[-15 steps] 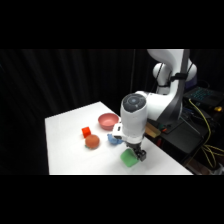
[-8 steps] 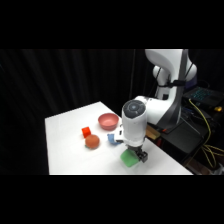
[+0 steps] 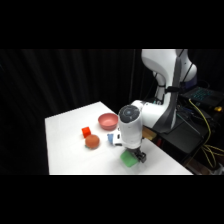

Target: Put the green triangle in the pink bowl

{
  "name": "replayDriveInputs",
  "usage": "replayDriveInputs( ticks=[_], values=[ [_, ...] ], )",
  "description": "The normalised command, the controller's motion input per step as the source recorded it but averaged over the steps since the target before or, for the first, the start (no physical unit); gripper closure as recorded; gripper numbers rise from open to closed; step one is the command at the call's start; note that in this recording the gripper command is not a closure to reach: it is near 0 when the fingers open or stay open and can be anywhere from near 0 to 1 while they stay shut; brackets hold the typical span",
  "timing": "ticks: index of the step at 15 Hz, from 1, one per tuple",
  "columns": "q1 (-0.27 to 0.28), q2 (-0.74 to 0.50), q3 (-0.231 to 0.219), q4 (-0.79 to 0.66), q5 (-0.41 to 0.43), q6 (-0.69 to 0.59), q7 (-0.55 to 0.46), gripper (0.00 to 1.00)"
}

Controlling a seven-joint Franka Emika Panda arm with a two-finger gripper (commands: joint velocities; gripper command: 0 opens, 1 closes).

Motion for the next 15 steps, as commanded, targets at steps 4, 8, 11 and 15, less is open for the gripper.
replayDriveInputs(
  ticks=[4,8,11,15],
  values=[
    [-0.097,-0.03,0.08,0.09,0.127,-0.03,-0.21,1.0],
    [-0.056,-0.08,0.04,0.06,0.067,-0.04,-0.16,1.0],
    [-0.015,-0.22,-0.004,-0.03,-0.025,-0.1,-0.13,1.0],
    [-0.016,-0.4,-0.045,-0.09,-0.085,-0.23,-0.11,1.0]
  ],
)
